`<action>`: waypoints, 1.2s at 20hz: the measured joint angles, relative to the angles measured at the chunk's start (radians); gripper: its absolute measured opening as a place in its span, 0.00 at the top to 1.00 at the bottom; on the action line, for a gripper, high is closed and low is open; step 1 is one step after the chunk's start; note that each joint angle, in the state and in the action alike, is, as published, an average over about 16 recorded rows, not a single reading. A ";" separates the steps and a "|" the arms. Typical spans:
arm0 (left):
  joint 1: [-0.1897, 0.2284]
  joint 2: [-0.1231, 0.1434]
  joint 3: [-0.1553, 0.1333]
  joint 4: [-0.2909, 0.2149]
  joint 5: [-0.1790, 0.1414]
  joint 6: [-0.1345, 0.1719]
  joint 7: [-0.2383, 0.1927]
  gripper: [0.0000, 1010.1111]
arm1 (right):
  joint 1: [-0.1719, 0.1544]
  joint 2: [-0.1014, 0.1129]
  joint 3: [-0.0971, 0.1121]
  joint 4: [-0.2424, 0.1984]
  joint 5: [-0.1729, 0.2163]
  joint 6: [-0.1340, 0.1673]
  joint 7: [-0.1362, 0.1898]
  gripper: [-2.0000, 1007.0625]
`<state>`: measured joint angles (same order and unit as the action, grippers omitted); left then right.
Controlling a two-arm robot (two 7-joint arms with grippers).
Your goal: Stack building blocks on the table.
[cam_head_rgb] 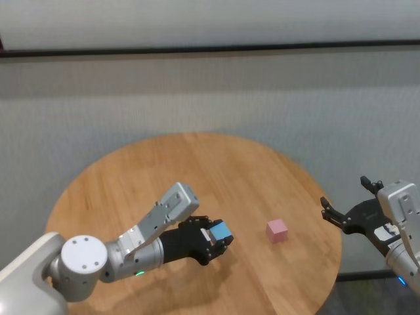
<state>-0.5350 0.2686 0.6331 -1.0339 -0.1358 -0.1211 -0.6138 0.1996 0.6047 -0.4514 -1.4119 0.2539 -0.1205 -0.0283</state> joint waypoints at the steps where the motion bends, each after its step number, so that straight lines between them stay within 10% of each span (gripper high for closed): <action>1: -0.004 -0.005 0.001 0.008 0.003 -0.001 0.001 0.60 | 0.000 0.000 0.000 0.000 0.000 0.000 0.000 0.00; 24: -0.087 -0.097 -0.011 0.227 0.055 -0.054 0.014 0.60 | 0.000 0.000 0.000 0.000 0.000 0.000 0.000 0.00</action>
<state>-0.6222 0.1713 0.6226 -0.8067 -0.0812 -0.1754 -0.6003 0.1996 0.6046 -0.4514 -1.4119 0.2539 -0.1205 -0.0283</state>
